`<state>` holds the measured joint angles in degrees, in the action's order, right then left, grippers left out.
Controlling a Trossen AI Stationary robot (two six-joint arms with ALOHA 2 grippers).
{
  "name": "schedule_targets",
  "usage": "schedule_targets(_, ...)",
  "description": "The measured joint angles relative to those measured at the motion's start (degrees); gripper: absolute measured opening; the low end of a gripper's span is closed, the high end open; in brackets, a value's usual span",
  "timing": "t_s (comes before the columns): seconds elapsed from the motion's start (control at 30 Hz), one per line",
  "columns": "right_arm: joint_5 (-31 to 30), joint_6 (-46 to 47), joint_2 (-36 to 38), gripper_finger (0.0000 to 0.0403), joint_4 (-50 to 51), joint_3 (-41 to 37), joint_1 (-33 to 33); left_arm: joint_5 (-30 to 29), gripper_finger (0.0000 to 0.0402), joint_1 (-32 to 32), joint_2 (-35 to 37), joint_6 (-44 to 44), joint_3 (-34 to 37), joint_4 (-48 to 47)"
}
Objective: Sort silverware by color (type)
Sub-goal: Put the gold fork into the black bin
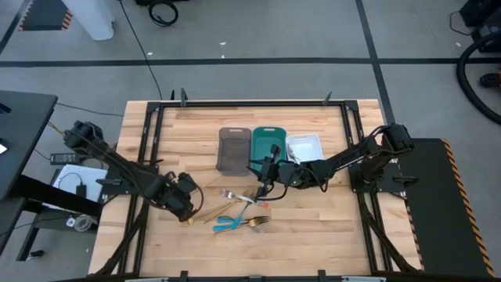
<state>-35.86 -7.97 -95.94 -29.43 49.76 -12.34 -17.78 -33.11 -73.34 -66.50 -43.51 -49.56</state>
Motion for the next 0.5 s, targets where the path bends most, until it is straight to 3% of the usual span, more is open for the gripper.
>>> schedule_targets(0.5,0.00,-0.15,0.00,0.0103,0.00,0.00,0.00,-2.49,0.0009,3.97,1.88,6.78,-5.13,0.02)
